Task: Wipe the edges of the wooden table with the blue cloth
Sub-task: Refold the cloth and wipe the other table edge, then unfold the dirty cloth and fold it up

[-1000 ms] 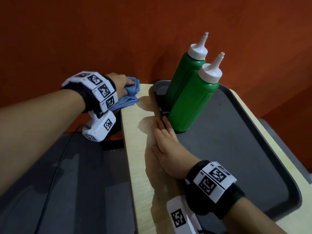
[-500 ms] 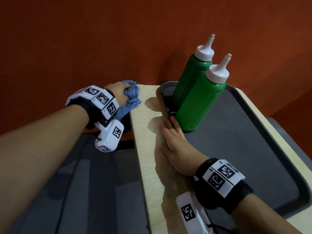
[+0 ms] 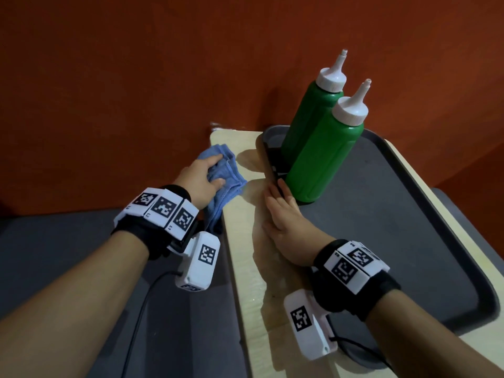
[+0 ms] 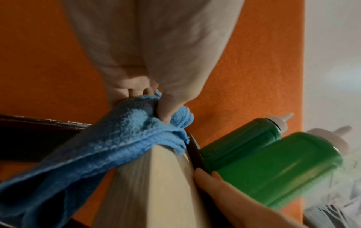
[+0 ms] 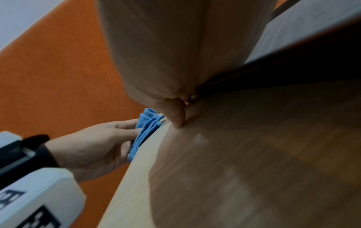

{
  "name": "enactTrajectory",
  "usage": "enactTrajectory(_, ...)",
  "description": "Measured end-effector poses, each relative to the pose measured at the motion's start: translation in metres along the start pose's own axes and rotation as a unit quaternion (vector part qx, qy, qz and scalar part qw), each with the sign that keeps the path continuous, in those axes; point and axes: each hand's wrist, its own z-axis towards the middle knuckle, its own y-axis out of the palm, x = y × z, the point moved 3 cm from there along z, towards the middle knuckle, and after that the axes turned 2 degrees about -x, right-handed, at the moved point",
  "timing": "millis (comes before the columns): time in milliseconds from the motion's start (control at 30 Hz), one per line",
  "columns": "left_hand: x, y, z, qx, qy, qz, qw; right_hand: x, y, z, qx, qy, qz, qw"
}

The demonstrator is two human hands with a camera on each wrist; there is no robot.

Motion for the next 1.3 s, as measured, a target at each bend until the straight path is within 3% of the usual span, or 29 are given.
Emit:
enactTrajectory(167,0.008,0.008,-0.016,-0.018,-0.003,0.083,0.996,-0.002,-0.002,-0.002,-0.008,0.009,0.004,1.0)
enactTrajectory(467,0.04,-0.007,0.02,-0.052,-0.053,0.197,0.978,-0.002,-0.003,0.0,-0.016,0.015,-0.005,1.0)
enactTrajectory(533,0.039,-0.003,0.012,-0.034,-0.036,0.216,0.975,-0.001,-0.003,0.001,-0.015,0.012,-0.004,1.0)
enactTrajectory(767,0.044,-0.006,0.028,-0.087,-0.039,0.285,0.954,0.001,-0.001,0.001,-0.008,0.007,0.008,1.0)
enactTrajectory(1033,0.045,-0.007,0.022,-0.018,-0.025,0.246,0.969,0.001,-0.002,0.003,-0.007,0.007,0.001,1.0)
enactTrajectory(1167,0.034,0.01,-0.011,-0.057,-0.031,0.234,0.97,0.001,-0.002,0.002,-0.007,0.004,0.013,1.0)
enactTrajectory(1300,0.03,0.007,-0.001,-0.047,-0.033,0.223,0.973,-0.002,-0.002,-0.001,-0.009,0.003,0.011,1.0)
